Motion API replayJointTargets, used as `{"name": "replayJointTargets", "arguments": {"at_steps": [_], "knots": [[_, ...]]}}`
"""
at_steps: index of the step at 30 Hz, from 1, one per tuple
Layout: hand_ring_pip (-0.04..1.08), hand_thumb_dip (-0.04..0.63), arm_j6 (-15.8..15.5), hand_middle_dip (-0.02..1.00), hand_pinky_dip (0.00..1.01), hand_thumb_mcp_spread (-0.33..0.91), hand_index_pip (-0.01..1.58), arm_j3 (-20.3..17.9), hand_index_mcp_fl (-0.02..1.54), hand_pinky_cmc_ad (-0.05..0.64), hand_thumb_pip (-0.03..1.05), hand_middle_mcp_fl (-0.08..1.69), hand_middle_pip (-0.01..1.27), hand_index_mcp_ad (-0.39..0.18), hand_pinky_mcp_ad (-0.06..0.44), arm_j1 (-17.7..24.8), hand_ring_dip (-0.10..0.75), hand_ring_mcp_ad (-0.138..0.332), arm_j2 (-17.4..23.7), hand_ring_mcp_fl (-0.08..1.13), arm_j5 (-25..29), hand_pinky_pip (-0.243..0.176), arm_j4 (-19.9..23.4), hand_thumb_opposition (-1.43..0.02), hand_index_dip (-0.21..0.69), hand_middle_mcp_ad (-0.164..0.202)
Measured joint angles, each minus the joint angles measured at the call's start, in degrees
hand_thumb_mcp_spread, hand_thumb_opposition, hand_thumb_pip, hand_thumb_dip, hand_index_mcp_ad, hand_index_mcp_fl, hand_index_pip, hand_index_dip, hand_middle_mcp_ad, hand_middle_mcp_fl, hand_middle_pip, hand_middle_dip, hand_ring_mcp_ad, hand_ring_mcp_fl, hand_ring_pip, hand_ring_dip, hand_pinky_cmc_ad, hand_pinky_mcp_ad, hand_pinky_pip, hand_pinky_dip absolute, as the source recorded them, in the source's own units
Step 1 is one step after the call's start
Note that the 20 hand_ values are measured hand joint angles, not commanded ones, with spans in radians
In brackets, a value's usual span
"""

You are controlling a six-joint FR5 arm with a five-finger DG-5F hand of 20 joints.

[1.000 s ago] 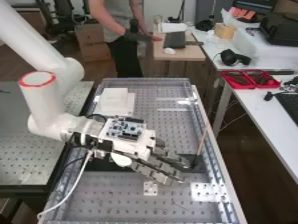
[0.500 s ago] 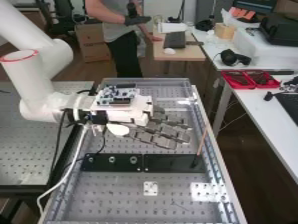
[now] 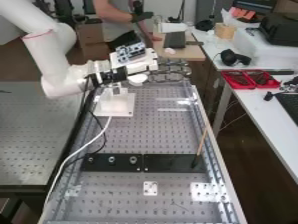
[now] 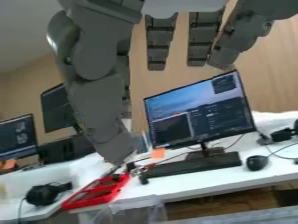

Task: Grab the pcb board and place it in the clear container

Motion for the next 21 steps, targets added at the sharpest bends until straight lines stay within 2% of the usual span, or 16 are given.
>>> {"name": "replayJointTargets", "arguments": {"at_steps": [8, 21], "knots": [[0.1, 0.265, 1.0, 0.16, 0.2, 0.77, 1.33, 3.8, 0.58, 0.36, 0.43, 0.06, 0.14, -0.239, 0.145, 3.1, 0.082, 0.164, -5.1, 0.06, -1.7, -0.045, -0.5, -0.89, 0.175, 0.021], [0.1, 0.265, -2.6, 0.16, 0.2, 0.77, 1.33, 11.2, 0.59, 0.36, 0.43, 0.06, 0.14, -0.236, 0.145, 5.8, 0.082, 0.164, -12.2, 0.06, 1.8, -0.045, -7.3, -0.89, 0.183, 0.021]]}}
